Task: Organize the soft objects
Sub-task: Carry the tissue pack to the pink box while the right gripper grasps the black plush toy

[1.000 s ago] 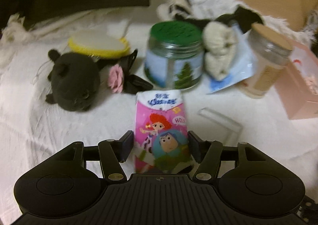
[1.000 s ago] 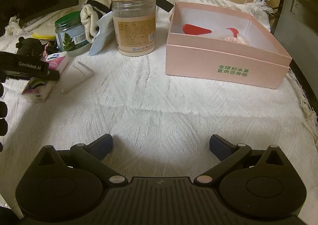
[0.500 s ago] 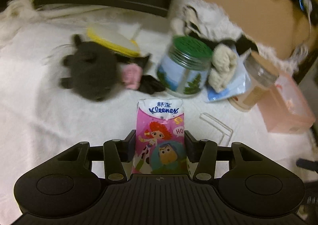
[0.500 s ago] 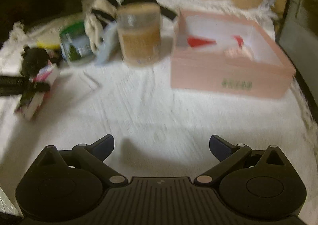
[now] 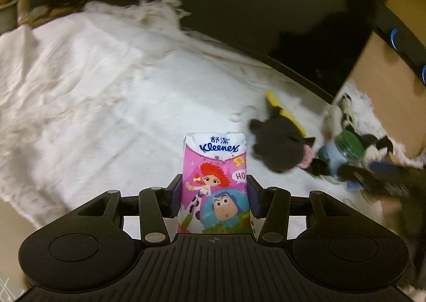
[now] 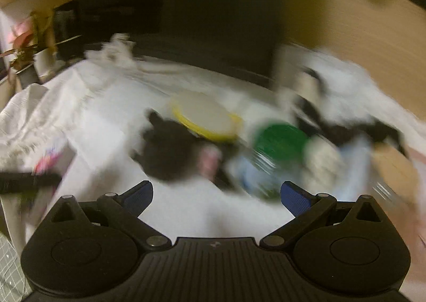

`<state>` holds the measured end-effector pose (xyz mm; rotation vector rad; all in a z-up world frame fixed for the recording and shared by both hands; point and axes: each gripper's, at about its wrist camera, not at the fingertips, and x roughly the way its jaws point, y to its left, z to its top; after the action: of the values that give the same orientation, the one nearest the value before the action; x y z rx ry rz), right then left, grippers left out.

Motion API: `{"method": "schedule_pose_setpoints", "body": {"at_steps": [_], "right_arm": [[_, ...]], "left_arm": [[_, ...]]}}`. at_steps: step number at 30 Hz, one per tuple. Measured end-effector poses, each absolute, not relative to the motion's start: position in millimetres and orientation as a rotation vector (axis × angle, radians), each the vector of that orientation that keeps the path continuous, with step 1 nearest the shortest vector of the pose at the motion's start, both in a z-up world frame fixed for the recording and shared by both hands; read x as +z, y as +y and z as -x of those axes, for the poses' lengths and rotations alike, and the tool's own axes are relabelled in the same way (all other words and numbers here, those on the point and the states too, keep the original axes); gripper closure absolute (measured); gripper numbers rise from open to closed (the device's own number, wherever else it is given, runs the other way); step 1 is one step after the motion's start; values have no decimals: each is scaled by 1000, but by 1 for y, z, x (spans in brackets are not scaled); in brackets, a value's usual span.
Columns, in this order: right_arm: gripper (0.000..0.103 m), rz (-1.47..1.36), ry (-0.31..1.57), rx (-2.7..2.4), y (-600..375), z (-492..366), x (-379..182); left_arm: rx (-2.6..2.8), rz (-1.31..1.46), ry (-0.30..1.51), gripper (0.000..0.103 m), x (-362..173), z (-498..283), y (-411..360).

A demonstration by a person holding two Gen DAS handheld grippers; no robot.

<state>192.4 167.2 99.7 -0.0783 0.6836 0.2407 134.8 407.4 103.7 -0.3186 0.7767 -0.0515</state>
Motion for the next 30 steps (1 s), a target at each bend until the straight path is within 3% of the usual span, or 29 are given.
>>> {"method": "schedule_pose_setpoints", "body": {"at_steps": [8,9,10,20,30], "right_arm": [[11,114,771,255,231,-286,59],[29,86,795,278,234,-286,59],[39,64,804,317,235,-285,63],[39,1,609,386,190,-201,160],[39,-47,403,-22,5,-115,235]], "left_arm": [[-51,388,792,50,80,-132,452],[-53,390,798,50,78,-131,454],[-55,392,804,50,76,-132,456],[-137,358,777,50,88,-157,443],[-557,281,634,50,170,-199,297]]}}
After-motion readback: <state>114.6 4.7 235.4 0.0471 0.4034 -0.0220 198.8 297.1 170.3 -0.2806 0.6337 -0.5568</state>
